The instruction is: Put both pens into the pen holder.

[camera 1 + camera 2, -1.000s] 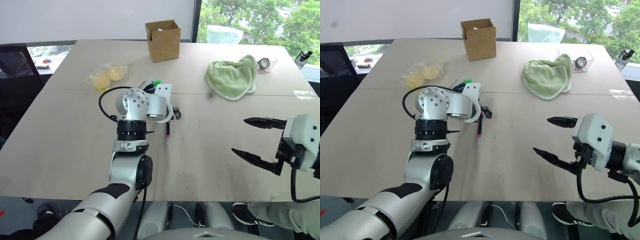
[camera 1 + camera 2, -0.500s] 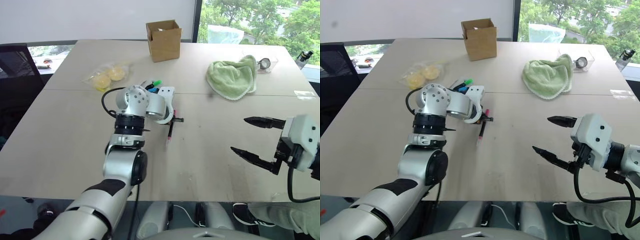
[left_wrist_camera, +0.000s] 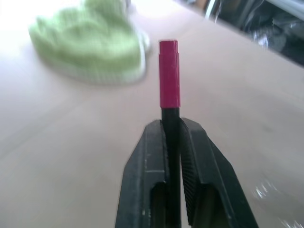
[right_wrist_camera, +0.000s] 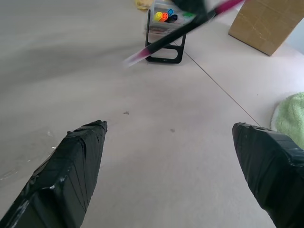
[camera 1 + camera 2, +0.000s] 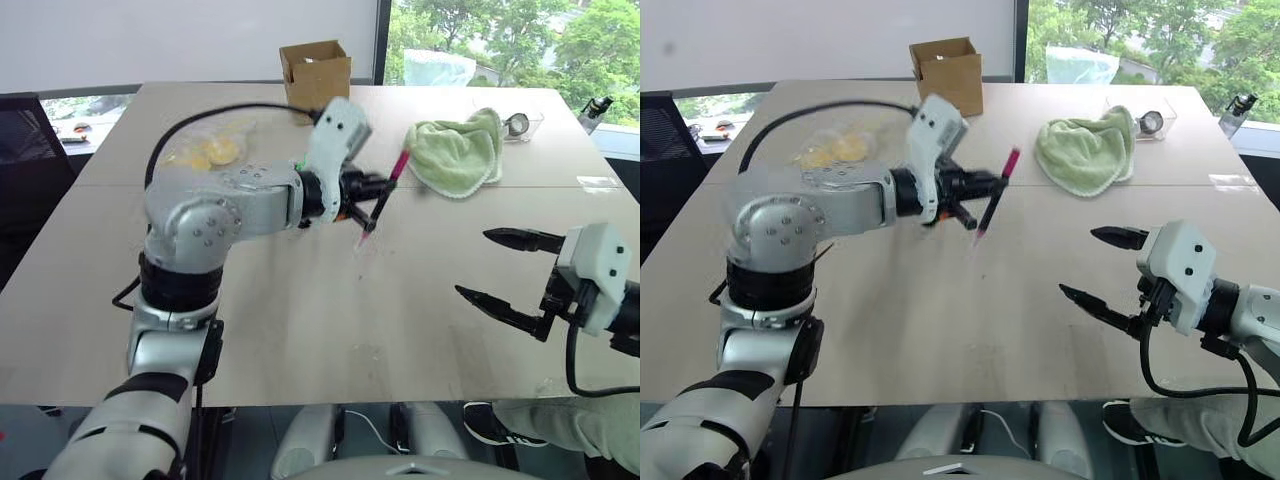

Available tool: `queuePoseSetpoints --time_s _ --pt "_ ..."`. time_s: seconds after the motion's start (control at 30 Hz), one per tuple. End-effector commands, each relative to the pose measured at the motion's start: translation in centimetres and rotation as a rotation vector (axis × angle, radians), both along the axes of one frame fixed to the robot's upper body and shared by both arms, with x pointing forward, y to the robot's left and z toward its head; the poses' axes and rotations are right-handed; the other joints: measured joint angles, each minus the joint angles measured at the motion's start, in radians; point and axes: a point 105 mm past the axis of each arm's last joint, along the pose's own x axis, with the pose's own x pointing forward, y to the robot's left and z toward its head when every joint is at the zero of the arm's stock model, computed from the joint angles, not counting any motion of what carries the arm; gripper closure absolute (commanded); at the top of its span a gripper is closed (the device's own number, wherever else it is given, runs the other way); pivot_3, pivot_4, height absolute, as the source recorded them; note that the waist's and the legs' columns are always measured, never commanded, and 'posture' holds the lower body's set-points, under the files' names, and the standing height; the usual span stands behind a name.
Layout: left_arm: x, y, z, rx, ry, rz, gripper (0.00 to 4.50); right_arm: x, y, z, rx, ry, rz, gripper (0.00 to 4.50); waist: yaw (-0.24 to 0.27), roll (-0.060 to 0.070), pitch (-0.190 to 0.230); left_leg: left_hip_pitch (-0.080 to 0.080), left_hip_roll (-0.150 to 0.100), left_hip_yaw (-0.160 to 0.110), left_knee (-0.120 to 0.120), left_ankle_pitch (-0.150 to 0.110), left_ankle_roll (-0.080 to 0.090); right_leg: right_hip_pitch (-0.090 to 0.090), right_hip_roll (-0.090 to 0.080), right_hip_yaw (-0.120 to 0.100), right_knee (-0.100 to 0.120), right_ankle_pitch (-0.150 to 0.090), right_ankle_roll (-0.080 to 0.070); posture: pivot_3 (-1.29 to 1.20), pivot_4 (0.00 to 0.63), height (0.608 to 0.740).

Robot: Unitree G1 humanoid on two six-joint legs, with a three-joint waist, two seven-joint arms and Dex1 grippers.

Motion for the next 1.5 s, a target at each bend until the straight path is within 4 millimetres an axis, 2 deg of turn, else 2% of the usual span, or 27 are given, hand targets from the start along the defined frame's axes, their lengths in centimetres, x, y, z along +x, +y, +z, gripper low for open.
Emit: queuePoseSetpoints --time_s 0.03,0.1,0.17,0.2,0.23,0.3,0.4,0.63,0.83,1.1,1.37,1.5 --pt "-0.3 0.4 3.9 -0.001 -0.458 0.004 4.49 0.1 0.4 1.1 0.003 -0.059 0.027 0.0 0.003 0.0 0.0 0.0 0.0 0.0 0.0 0.0 0.0 0.001 0.0 0.0 0.0 0.0 0.0 0.0 0.15 0.74" --pt "-0.4 1.1 4.6 0.02 -0.631 -0.007 4.49 0.3 0.5 1.4 0.016 -0.069 0.032 0.0 0.002 0.0 0.0 0.0 0.0 0.001 0.0 0.0 0.0 0.001 0.0 0.001 -0.001 0.0 0.0 0.0 0.15 0.74" --pt "0.0 2.3 4.6 0.108 -0.846 0.052 4.49 0.3 0.7 1.6 0.033 -0.078 0.037 0.0 0.0 0.0 0.0 0.0 0.0 0.001 -0.001 0.0 0.0 0.001 0.0 0.001 -0.002 0.0 0.0 0.0 0.15 0.74" --pt "0.0 2.6 4.6 0.076 -0.91 0.039 4.49 0.4 0.8 1.7 0.044 -0.081 0.039 0.0 0.001 0.0 0.0 0.0 0.0 0.001 -0.001 0.0 0.0 0.001 0.0 0.001 -0.002 0.0 0.0 0.0 0.15 0.74" --pt "0.3 3.1 4.3 0.066 -0.956 0.038 4.49 0.4 1.0 1.8 0.054 -0.083 0.042 0.0 0.003 0.0 0.0 0.0 0.0 0.001 -0.001 0.0 0.0 0.001 0.0 0.0 -0.002 0.0 0.0 0.0 0.15 0.74" --pt "1.7 4.6 2.9 0.158 -1.018 0.089 4.49 0.5 1.2 2.0 0.08 -0.089 0.048 0.0 0.005 0.0 0.0 0.0 0.0 0.001 -0.001 0.0 0.0 0.001 0.0 0.0 -0.002 0.0 0.0 0.0 0.15 0.74" --pt "3.2 6.4 1.5 0.271 -1.058 0.121 4.49 0.8 1.7 2.6 0.113 -0.112 0.054 0.0 0.007 0.0 0.0 0.0 0.0 0.001 -0.001 0.0 0.001 0.001 0.0 0.0 -0.002 0.0 0.0 0.0 0.15 0.74" --pt "4.2 6.7 -0.3 0.228 -1.025 0.082 4.49 1.2 2.0 4.4 0.195 -0.165 0.05 0.0 0.01 0.0 0.0 -0.002 -0.001 0.001 0.0 -0.002 0.004 0.0 -0.001 -0.001 -0.003 0.0 0.0 0.0 0.15 0.74" --pt "4.6 7.1 -2.1 0.222 -0.974 0.054 4.49 1.0 1.9 4.4 0.191 -0.162 0.037 0.0 0.006 0.0 0.0 -0.002 0.0 0.001 0.0 -0.002 0.004 0.0 -0.001 -0.001 -0.002 0.0 0.001 0.0 0.15 0.74" --pt "5.4 9.7 -2.7 0.276 -0.953 0.136 4.49 1.0 1.7 4.2 0.182 -0.159 0.022 0.0 -0.002 0.0 0.0 -0.002 0.0 0.001 0.0 -0.002 0.004 0.0 0.0 -0.001 -0.002 0.001 0.001 0.0 0.15 0.74" --pt "3.9 9.3 -1.3 0.185 -0.963 0.151 0.97 1.4 1.3 3.5 0.141 -0.128 0.003 0.0 -0.001 0.0 0.0 -0.002 0.0 0.001 0.001 -0.002 0.004 0.0 -0.001 -0.001 -0.002 0.001 0.001 0.0 0.15 0.74" --pt "1.9 7.6 -0.9 -0.026 -0.773 0.081 0.97 3.1 -0.1 0.7 0.057 -0.017 -0.128 0.0 -0.002 0.0 0.0 -0.002 0.0 0.001 0.001 -0.002 0.004 0.0 -0.001 0.0 -0.002 0.001 0.001 0.0 0.15 0.74"
